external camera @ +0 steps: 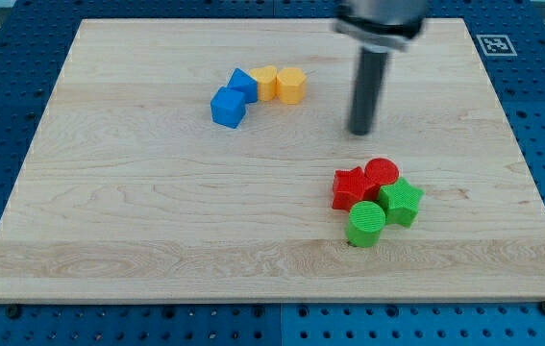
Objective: Push the red star towards the blue cube
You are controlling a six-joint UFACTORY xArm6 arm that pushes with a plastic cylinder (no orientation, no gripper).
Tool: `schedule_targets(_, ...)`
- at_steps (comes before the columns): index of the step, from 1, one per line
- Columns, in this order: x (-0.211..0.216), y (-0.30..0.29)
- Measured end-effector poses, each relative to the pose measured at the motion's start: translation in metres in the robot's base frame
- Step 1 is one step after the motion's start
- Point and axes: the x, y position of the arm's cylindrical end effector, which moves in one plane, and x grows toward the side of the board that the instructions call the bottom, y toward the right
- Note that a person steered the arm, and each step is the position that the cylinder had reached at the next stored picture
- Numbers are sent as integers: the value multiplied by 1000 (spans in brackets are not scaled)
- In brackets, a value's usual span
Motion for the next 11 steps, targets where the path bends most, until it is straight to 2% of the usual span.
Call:
schedule_targets(1, 41, 73)
schedule_targets(2, 102, 121)
schedule_targets(3, 163, 129)
schedule_targets(4, 175, 100)
schedule_targets(6, 149, -19)
schedule_targets(8, 75, -109)
schedule_targets(9, 53, -129)
schedule_targets(11, 94, -103)
